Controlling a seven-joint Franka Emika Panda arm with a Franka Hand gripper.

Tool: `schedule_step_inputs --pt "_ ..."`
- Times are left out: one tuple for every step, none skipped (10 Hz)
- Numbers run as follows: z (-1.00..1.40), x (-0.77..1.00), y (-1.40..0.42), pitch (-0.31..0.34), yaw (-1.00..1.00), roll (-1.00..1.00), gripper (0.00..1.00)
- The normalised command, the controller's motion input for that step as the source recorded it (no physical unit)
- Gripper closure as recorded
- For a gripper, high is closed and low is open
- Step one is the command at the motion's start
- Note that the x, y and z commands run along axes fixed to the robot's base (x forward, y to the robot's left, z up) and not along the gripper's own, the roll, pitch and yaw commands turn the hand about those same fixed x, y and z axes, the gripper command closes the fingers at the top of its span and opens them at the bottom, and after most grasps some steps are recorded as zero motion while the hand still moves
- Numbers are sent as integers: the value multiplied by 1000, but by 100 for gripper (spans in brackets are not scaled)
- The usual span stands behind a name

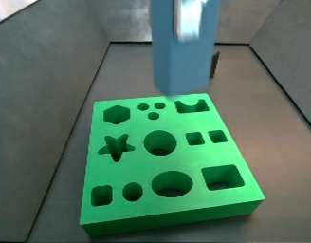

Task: Pick up the rectangle object. Move up. Move to above the board. Insert the rectangle object.
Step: Insert the rectangle object.

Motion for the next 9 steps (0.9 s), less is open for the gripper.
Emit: schedule_step_inputs --pt "-729 274 -617 -99 -446 179 100" --pt "-714 274 -431 -89 -517 210 100" --pt "-591 254 -263 -79 -694 196 100" --pt "-203 134 0 -24 -729 0 100" --pt "0 0 0 9 0 0 100" --pt "-143 0 0 0 0 124 100" --pt "-651 263 -154 -67 -6 280 100" --pt "-429 269 -194 -27 -57 127 100" --pt "-263 51 -97 -33 -54 34 100"
